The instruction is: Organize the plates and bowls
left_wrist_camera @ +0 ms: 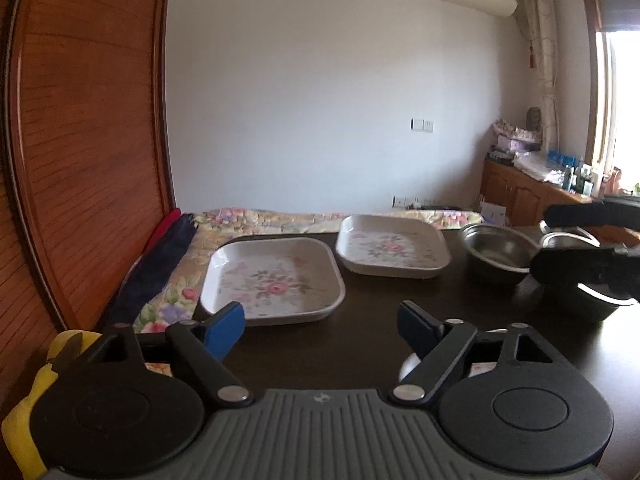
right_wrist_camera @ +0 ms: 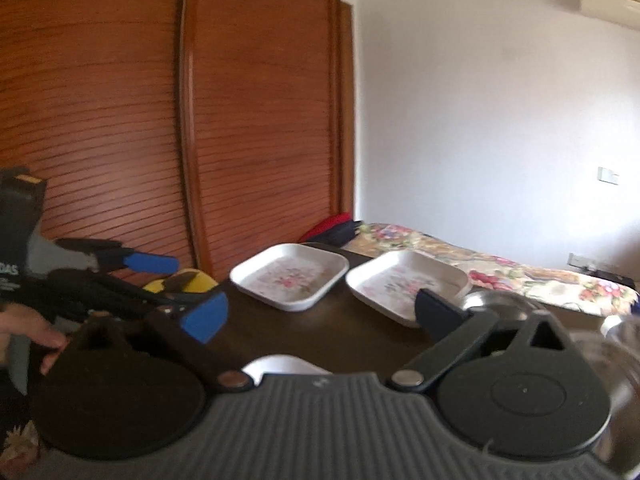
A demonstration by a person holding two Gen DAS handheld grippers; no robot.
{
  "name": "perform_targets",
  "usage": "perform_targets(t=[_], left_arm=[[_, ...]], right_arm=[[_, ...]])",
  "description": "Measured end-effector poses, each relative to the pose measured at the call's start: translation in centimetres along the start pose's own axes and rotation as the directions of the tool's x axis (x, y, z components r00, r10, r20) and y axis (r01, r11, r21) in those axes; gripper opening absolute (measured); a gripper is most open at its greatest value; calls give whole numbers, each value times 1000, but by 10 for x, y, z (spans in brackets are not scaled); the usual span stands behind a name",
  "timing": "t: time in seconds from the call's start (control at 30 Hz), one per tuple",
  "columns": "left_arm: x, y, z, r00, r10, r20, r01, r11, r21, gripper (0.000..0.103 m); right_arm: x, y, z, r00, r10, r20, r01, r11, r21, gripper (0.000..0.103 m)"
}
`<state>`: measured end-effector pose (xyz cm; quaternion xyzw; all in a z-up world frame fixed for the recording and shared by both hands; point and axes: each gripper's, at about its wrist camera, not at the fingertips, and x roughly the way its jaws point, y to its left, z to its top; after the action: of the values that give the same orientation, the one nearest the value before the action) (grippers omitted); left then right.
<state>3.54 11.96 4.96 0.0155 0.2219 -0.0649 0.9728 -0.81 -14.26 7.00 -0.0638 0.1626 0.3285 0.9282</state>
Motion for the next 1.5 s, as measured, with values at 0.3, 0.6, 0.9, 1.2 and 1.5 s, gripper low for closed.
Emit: perform_targets(t=[0.3,0.6,0.9,1.2,1.5], left_arm=[[57,52,19,993,-17,-116,16,1000,-8,56],[97,91,33,983,-5,-185,10,1000,25,53],[112,115,27,975,-5,-220,0,1000,-25,53],[118,124,18,969,-40,-246,21,997,-77,48],[120,125,17,967,-55,-248,33,995,-92,43]], right_arm=[[70,-7,37,985,105,-134,-110,994,-27,77],[141,-10,52,956,152,-252,-156,988,4,68],[196,-19,62,934,158,-320,-162,987,16,68],[248,-29,62,919,134,-372,-130,991,35,63],[271,-36,51,895,114,-432,-101,993,52,60]])
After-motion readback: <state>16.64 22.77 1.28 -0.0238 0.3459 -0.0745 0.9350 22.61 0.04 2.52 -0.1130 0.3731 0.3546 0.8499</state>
